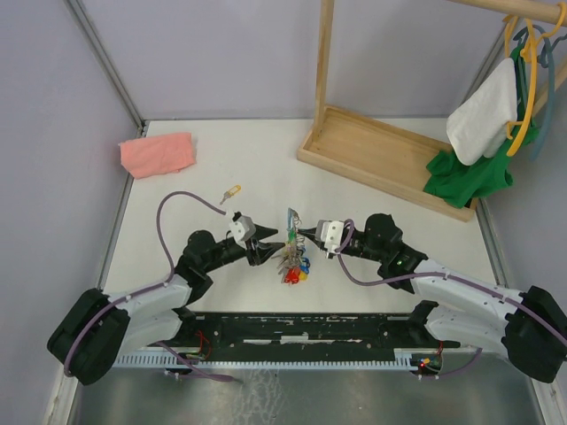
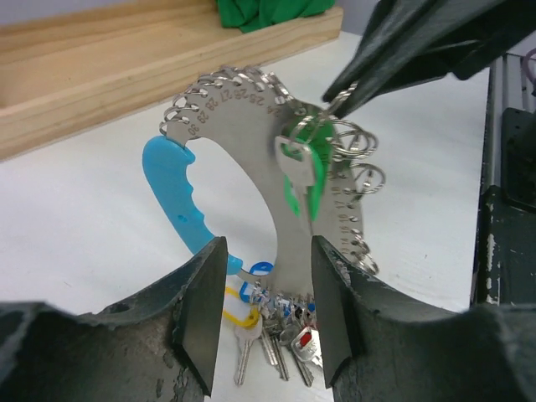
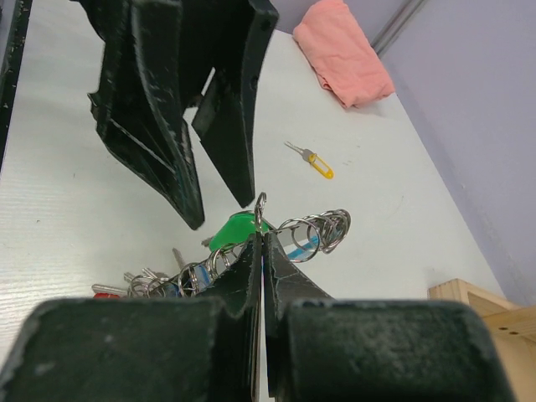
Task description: Put the keys on the keyring
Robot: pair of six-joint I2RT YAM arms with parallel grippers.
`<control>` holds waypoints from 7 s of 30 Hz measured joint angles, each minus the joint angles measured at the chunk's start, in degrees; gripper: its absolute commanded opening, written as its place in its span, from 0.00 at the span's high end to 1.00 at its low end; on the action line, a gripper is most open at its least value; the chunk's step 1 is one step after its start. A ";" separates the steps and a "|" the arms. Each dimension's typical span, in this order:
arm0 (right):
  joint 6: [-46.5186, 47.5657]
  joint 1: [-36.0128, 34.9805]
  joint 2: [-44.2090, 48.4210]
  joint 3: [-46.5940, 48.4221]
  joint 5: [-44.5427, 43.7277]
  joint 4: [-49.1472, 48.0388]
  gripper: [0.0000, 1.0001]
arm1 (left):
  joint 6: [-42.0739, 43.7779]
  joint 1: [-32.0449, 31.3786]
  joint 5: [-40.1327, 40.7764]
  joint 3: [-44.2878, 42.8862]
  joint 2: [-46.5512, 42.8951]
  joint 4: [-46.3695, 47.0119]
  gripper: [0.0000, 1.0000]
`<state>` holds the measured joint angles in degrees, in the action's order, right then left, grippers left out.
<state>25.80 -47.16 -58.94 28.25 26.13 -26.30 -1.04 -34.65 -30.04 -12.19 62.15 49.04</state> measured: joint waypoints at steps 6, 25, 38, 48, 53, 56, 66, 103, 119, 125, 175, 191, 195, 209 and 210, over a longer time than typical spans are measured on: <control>-0.79 0.37 -0.15 -0.24 0.04 -0.35 0.99 | 2.93 0.02 -2.21 4.72 -9.79 3.85 0.46; -1.44 0.68 -0.52 -0.48 2.43 -0.68 0.99 | 18.91 -3.43 -8.11 2.10 -5.57 8.74 0.49; -2.19 0.72 -0.52 -0.48 4.07 -0.59 0.99 | 19.54 -3.69 -9.16 -0.20 -0.70 10.08 0.58; -3.06 0.74 -0.52 -0.48 4.76 -0.66 0.99 | 19.43 -3.96 -11.65 -1.60 2.14 10.62 0.64; -3.28 0.79 -0.52 -0.48 4.76 -0.61 0.99 | 19.39 -4.00 -12.50 -1.75 2.97 10.75 0.65; -3.67 0.81 -0.52 -0.52 4.76 -0.68 0.99 | 19.21 -4.00 -12.57 -1.79 3.13 11.02 0.68; -4.07 0.83 -0.52 -0.55 4.81 -0.44 0.99 | 18.91 -4.00 -12.59 -1.79 1.79 9.46 0.88; 4.98 1.16 -9.99 19.17 9.92 37.13 0.66 | 27.36 -4.09 -11.82 -13.75 -3.28 -30.84 0.97; -2.27 0.87 -10.91 19.34 9.25 37.16 0.68 | 27.23 -4.11 -10.29 -14.45 -2.34 -30.91 0.97; -3.78 0.35 -11.80 19.50 7.19 37.07 0.74 | 27.02 -4.11 -10.08 -14.53 -1.97 -30.71 0.97; -3.93 1.53 -8.22 15.30 5.38 26.49 0.99 | 25.07 -3.96 -5.03 -11.41 -3.34 -24.44 0.69; -10.56 1.53 -6.58 4.42 4.61 6.69 0.99 | 23.82 -3.69 -7.78 -11.80 0.26 -22.99 0.97; -13.66 1.53 -6.97 0.48 3.21 -2.93 0.99 | 22.60 -3.85 -6.75 -11.80 0.57 -21.77 0.97; -10.75 1.64 -4.98 2.56 0.87 4.66 0.79 | 23.30 -6.16 1.05 -12.31 -5.11 -25.11 0.97; -10.47 1.64 -4.98 3.67 0.68 6.71 0.79 | 23.50 -6.21 1.05 -12.52 -5.16 -25.49 0.97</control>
<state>15.33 -45.52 -63.92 31.92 26.81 -19.59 22.46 -40.86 -28.99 -24.71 56.99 23.55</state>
